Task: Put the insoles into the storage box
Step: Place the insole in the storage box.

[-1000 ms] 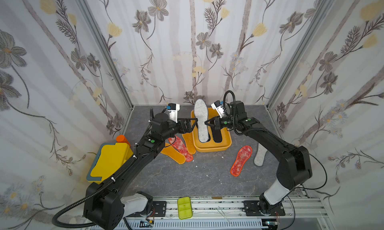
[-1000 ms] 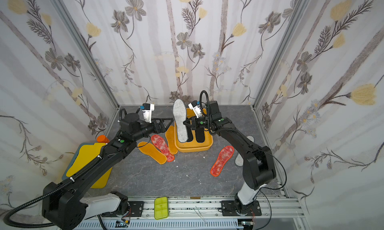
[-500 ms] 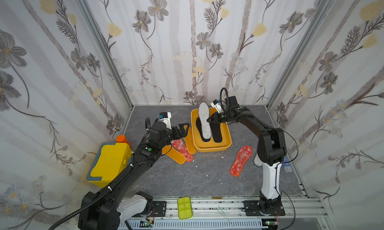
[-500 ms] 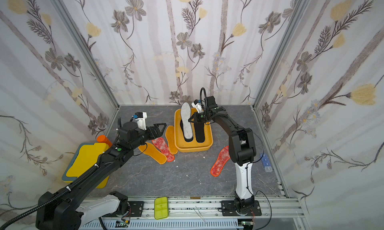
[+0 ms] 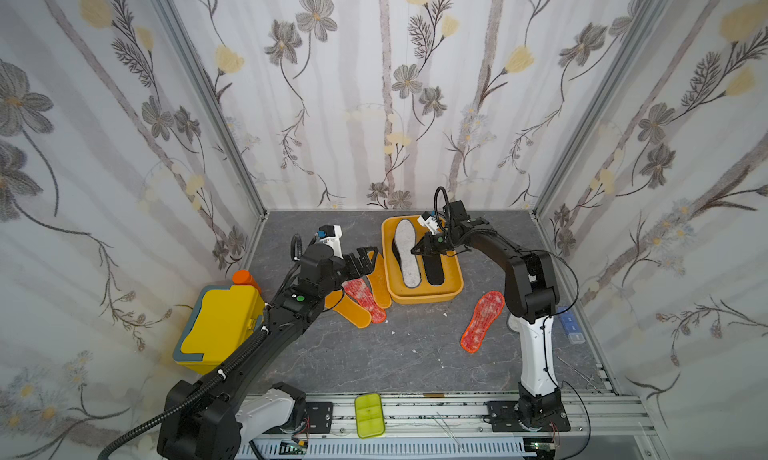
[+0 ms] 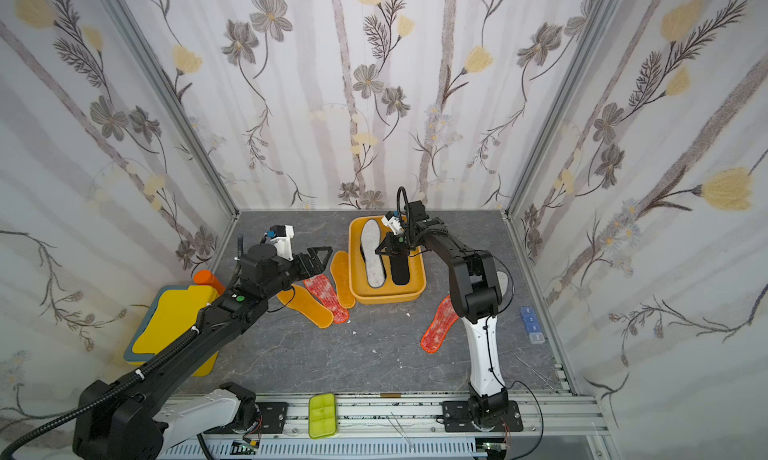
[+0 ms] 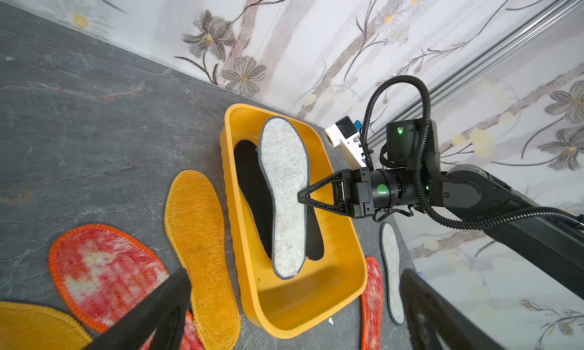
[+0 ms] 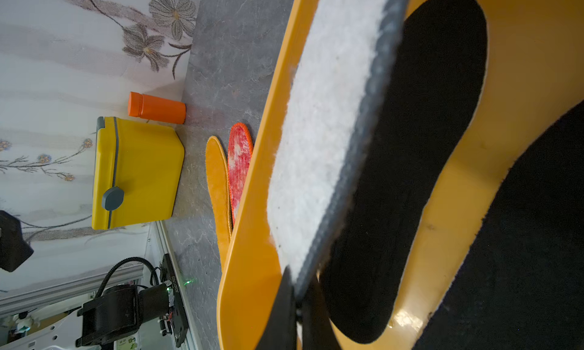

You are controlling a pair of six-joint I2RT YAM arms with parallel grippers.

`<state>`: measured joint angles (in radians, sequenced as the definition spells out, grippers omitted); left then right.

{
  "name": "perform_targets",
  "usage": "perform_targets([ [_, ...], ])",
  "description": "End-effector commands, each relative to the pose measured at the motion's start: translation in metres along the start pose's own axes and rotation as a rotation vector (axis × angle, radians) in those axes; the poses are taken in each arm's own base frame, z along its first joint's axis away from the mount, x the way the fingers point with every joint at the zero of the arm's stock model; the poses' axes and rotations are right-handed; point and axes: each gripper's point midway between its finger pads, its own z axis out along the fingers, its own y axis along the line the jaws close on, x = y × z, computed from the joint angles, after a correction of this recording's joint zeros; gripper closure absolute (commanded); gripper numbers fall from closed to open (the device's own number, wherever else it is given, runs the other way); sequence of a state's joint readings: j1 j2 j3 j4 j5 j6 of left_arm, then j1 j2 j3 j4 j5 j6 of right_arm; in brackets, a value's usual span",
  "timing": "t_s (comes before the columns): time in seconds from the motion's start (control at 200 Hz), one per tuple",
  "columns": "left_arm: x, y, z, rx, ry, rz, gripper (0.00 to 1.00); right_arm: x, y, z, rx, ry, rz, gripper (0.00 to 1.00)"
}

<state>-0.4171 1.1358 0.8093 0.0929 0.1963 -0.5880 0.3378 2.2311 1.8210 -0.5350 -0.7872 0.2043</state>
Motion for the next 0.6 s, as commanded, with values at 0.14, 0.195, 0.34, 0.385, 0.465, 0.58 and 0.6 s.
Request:
perform_targets([
  [0.14, 0.001, -0.002, 0.003, 0.02, 0.004, -0.002, 0.0, -0.004, -0.005, 0.012, -0.025, -0.014, 0.036, 1.0],
  [0.195, 0.001, -0.003, 0.003, 0.023, 0.004, -0.001, 0.0, -0.005, -0.007, 0.013, -0.024, -0.017, 0.042, 1.0],
  [0.34, 0.002, -0.002, 0.004, 0.023, 0.008, -0.005, 0.0, -0.005, -0.013, 0.018, -0.015, -0.02, 0.056, 1.0],
  [0.385, 0.002, -0.003, 0.004, 0.025, 0.008, -0.005, 0.0, -0.005, -0.016, 0.02, -0.01, -0.02, 0.064, 1.0],
  [0.465, 0.003, -0.002, 0.005, 0.025, 0.01, -0.005, 0.0, -0.005, -0.02, 0.023, -0.009, -0.019, 0.072, 1.0],
  [0.58, 0.003, -0.002, 0.005, 0.026, 0.013, -0.007, 0.0, -0.004, -0.026, 0.028, -0.005, -0.017, 0.084, 1.0],
  [0.6, 0.004, -0.002, 0.005, 0.026, 0.013, -0.007, 0.0, -0.004, -0.027, 0.028, -0.002, -0.018, 0.087, 1.0],
])
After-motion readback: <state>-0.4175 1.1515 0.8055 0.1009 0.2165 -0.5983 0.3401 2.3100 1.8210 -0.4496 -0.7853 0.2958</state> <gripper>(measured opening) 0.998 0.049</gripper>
